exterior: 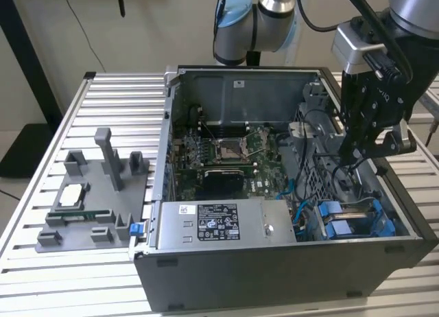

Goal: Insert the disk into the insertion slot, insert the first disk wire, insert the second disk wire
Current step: 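Insert the first disk wire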

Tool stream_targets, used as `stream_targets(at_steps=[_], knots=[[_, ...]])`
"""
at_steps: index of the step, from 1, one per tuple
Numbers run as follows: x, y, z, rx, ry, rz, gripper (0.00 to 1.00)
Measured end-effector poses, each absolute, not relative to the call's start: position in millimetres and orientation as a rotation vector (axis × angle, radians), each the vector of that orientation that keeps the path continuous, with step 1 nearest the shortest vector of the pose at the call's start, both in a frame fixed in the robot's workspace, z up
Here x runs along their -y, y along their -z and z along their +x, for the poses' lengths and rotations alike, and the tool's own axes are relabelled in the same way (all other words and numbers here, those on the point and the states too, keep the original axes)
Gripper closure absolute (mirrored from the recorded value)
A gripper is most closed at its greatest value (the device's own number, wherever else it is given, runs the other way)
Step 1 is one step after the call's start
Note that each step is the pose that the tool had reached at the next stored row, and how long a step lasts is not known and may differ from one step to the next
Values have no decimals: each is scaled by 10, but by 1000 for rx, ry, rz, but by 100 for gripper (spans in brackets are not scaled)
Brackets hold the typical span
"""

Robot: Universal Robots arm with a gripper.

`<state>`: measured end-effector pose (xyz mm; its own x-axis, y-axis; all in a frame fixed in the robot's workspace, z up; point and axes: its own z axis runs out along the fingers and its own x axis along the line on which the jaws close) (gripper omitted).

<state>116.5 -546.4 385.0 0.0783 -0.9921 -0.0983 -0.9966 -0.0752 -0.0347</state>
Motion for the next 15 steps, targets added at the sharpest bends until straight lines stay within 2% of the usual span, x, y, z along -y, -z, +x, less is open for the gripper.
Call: stream_targets(at_steps=[7, 15], knots=[[5503, -3847, 1164, -2071, -74, -2237, 100], [5737, -3828, 1164, -2072, -74, -2237, 100]])
